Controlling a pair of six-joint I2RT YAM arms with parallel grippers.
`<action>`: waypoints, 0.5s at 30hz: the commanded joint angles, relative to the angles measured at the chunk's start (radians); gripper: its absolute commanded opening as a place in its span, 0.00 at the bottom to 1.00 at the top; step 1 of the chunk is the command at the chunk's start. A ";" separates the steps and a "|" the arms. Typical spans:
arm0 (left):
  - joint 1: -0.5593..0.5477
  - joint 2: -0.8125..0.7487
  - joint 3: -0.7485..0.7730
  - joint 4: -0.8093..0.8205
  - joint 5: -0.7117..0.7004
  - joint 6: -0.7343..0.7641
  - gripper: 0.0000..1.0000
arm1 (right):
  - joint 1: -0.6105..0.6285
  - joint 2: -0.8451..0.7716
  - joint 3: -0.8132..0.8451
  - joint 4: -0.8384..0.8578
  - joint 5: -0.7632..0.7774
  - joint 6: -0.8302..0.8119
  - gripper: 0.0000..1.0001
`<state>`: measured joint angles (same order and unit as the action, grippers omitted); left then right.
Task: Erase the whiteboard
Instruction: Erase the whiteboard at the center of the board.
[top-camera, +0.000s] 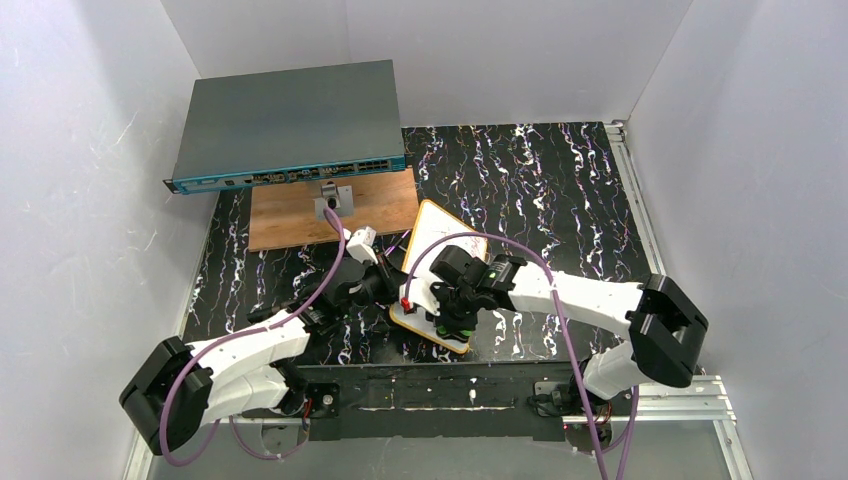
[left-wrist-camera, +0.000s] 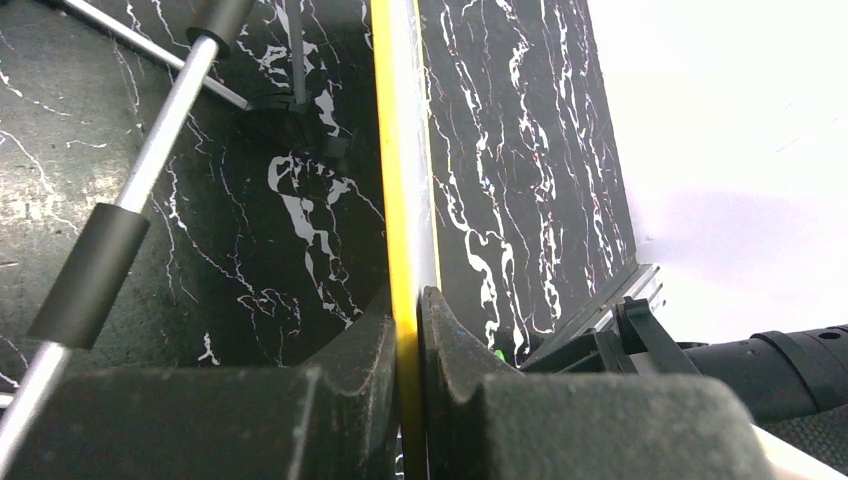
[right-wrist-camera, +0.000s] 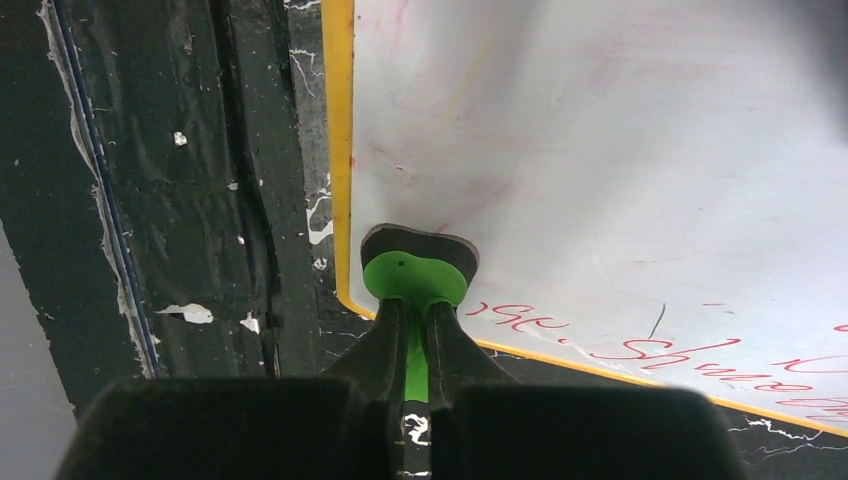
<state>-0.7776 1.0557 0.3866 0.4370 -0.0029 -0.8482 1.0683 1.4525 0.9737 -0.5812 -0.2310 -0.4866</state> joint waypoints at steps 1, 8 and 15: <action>0.004 -0.026 -0.018 -0.013 -0.026 0.115 0.00 | 0.020 0.067 0.005 -0.017 0.049 -0.006 0.01; 0.007 -0.018 -0.017 0.001 -0.005 0.115 0.00 | 0.000 0.063 0.002 0.077 0.221 0.034 0.01; 0.007 0.001 -0.019 0.019 0.003 0.112 0.00 | -0.055 0.027 0.070 0.112 0.208 0.084 0.01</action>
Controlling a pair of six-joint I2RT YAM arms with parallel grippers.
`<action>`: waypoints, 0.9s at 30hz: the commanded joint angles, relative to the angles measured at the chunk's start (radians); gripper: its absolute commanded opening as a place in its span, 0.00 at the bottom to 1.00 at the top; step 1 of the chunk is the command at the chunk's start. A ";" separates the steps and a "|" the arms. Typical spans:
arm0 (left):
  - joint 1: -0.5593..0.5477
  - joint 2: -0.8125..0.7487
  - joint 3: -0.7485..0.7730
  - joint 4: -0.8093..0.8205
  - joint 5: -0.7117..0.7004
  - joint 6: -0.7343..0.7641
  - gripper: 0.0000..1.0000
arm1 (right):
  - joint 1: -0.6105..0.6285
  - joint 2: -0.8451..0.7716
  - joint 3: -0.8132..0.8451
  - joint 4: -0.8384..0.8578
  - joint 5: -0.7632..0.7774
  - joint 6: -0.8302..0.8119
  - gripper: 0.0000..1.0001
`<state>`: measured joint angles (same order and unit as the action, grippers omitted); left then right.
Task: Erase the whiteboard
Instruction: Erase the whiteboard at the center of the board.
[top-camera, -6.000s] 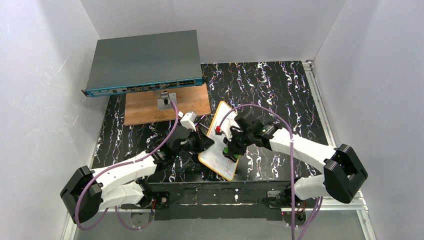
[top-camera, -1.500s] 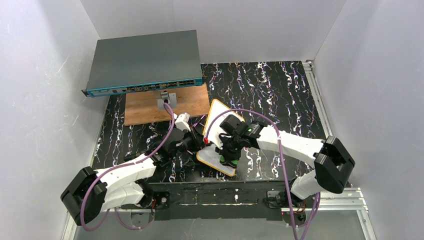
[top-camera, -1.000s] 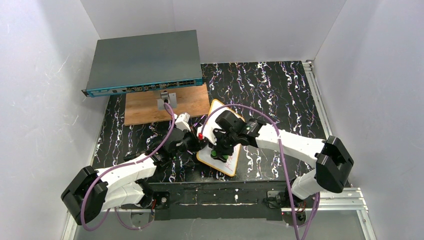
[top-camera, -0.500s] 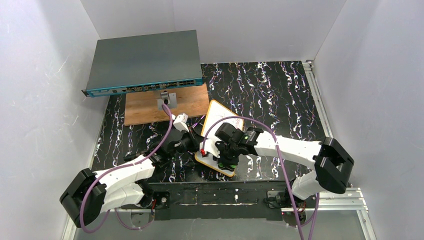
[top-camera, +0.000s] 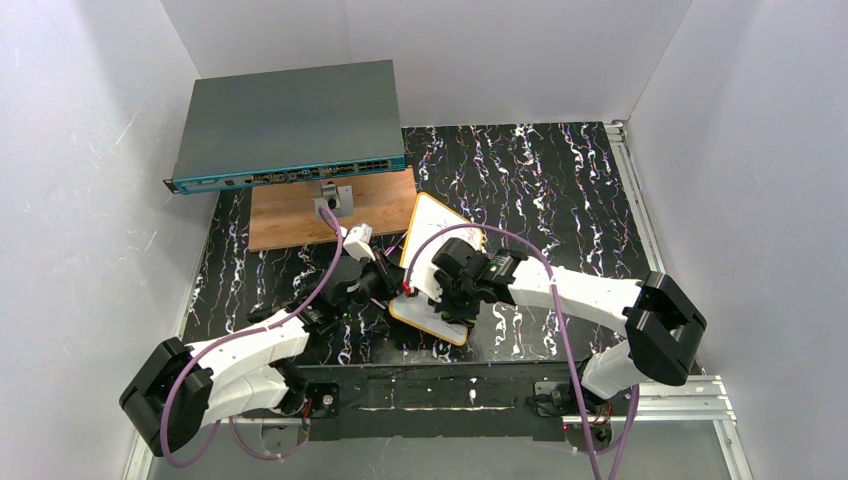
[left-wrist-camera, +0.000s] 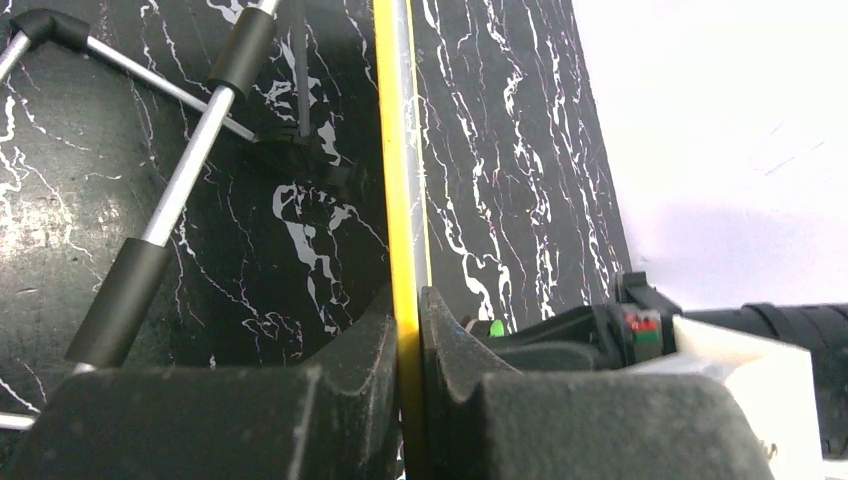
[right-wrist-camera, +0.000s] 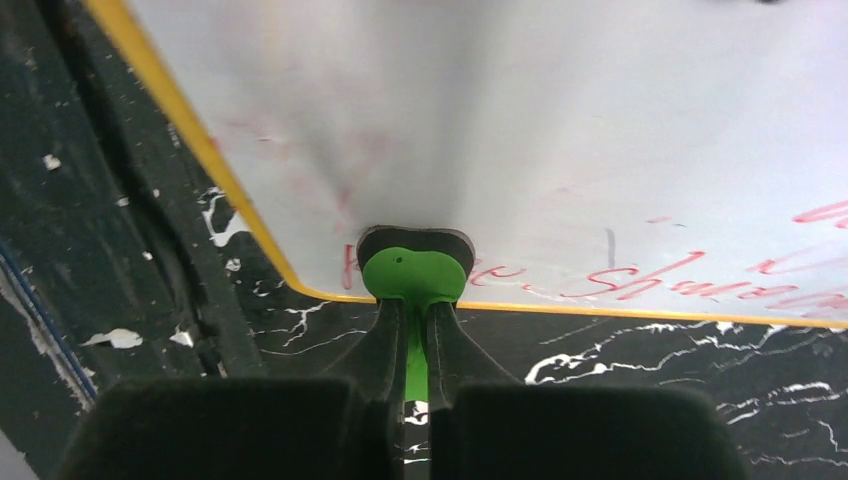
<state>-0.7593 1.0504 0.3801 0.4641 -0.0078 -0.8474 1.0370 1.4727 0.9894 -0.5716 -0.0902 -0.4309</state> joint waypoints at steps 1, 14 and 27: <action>-0.010 0.008 -0.012 -0.006 0.008 0.110 0.00 | -0.024 0.008 0.065 0.090 0.034 0.031 0.01; -0.010 0.028 -0.013 0.010 0.008 0.097 0.00 | 0.035 0.020 0.140 0.069 -0.065 0.068 0.01; -0.004 0.008 -0.015 -0.007 0.008 0.102 0.00 | 0.038 0.031 0.036 -0.017 -0.083 -0.019 0.01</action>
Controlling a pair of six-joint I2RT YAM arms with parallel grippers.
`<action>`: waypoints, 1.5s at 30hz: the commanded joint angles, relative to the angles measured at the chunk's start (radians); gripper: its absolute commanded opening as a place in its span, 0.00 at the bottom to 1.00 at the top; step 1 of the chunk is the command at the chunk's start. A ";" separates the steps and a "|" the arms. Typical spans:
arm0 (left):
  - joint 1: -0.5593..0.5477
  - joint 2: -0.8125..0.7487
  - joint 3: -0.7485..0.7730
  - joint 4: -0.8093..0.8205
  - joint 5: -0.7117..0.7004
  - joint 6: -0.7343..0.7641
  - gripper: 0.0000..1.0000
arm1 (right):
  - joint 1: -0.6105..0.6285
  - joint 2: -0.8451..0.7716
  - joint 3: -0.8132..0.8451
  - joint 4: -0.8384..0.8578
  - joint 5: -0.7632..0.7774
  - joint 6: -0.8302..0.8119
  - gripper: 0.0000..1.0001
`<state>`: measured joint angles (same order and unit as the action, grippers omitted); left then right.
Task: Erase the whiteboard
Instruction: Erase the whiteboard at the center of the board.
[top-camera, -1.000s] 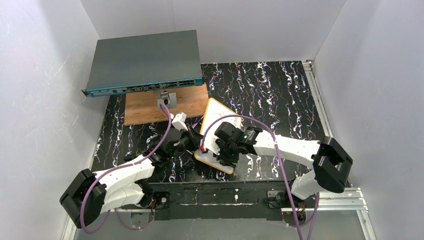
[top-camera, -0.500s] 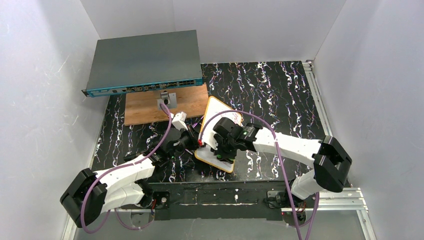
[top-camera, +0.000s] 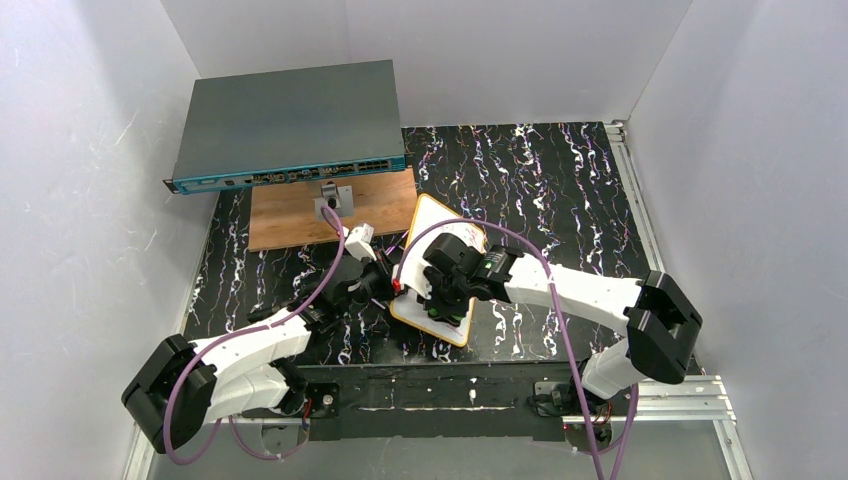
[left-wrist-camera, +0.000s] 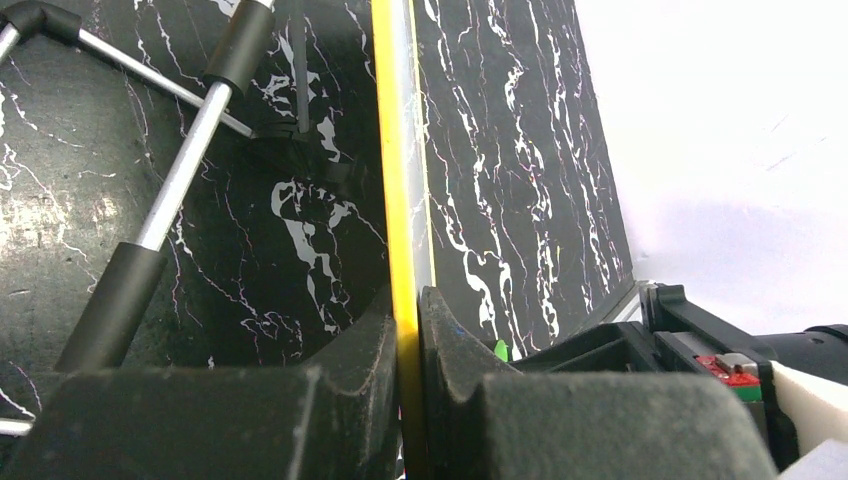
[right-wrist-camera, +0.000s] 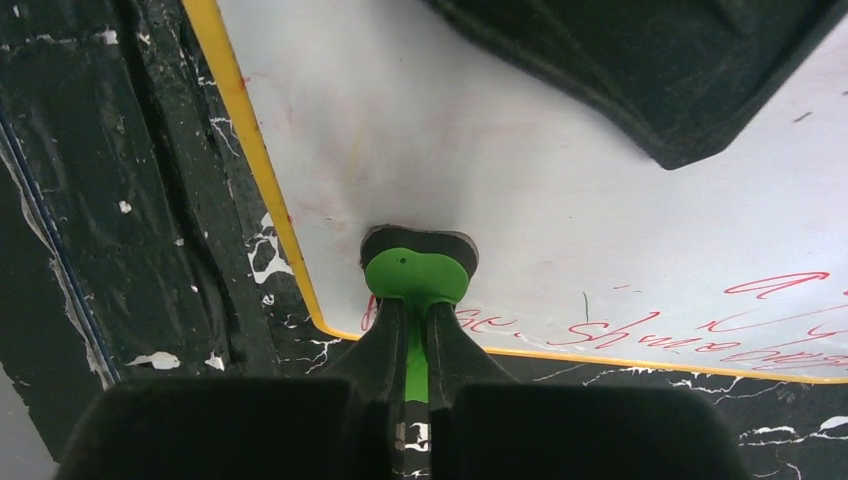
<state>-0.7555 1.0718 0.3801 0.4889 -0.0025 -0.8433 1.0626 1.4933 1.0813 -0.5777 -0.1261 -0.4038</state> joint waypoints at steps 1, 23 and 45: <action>-0.006 -0.015 -0.016 -0.029 0.002 0.098 0.00 | 0.013 -0.001 -0.068 -0.009 -0.045 -0.055 0.01; 0.004 -0.009 -0.017 -0.011 0.050 0.097 0.00 | 0.045 0.066 -0.024 -0.068 0.034 -0.077 0.01; 0.009 -0.042 -0.034 -0.009 0.099 0.112 0.00 | -0.157 0.016 0.106 0.061 -0.102 0.060 0.01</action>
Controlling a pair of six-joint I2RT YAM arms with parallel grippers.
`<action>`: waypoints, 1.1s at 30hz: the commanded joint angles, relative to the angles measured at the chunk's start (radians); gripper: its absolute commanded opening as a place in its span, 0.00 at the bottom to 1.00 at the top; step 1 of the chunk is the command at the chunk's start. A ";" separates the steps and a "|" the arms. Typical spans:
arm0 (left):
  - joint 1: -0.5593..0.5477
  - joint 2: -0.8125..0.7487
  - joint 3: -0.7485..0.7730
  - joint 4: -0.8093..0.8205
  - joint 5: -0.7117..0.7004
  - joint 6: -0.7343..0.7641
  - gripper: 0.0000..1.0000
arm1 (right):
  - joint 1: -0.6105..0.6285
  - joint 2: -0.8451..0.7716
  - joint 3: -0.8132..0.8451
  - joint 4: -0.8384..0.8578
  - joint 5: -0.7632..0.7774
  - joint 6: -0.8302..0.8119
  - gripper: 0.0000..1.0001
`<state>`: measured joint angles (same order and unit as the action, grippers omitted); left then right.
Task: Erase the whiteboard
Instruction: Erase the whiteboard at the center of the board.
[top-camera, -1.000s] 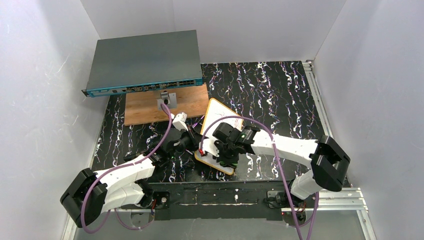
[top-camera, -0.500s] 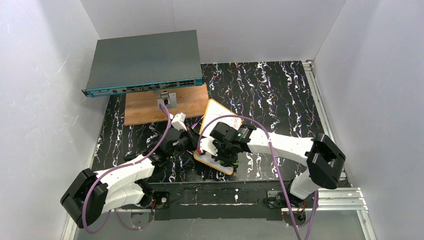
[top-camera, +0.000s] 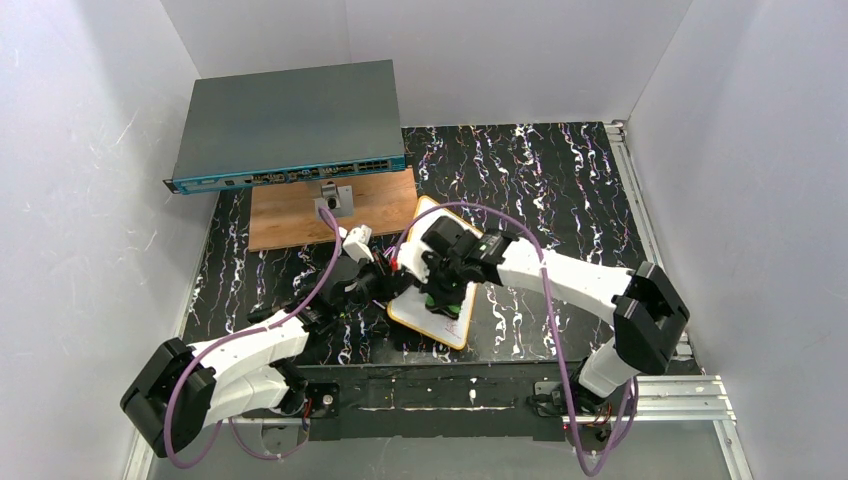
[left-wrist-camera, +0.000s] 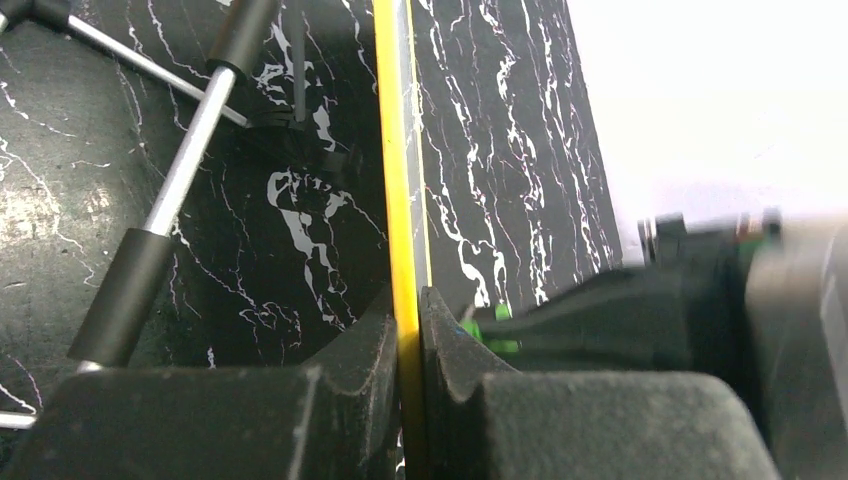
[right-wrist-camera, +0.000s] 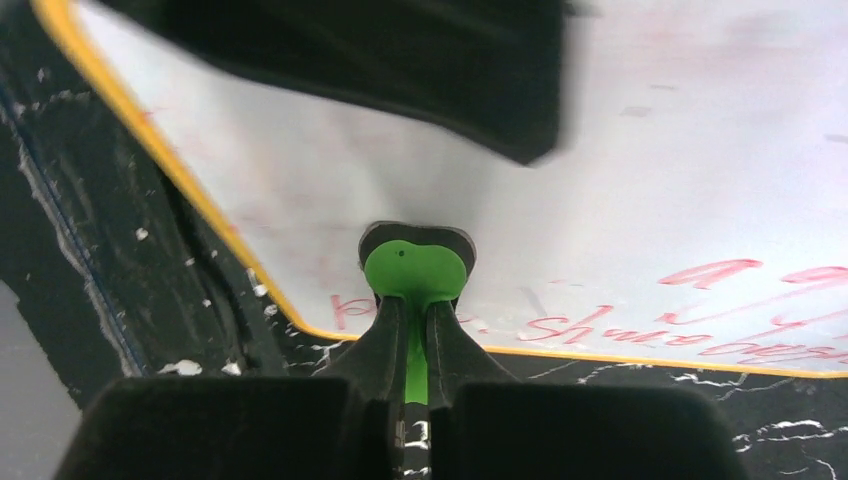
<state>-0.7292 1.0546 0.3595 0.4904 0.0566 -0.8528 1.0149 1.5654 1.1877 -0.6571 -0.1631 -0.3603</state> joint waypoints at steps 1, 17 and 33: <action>-0.013 -0.029 -0.013 -0.012 0.055 0.127 0.00 | -0.146 -0.079 -0.017 0.152 -0.080 0.014 0.01; 0.056 0.083 0.032 0.067 0.251 0.088 0.00 | -0.454 -0.255 -0.268 0.402 -0.236 0.028 0.01; 0.073 0.129 0.054 0.103 0.265 0.050 0.00 | -0.266 -0.168 -0.243 0.373 -0.235 0.041 0.01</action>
<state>-0.6720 1.1748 0.3767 0.5743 0.3092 -0.8494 0.7464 1.3975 0.9291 -0.3141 -0.3832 -0.3435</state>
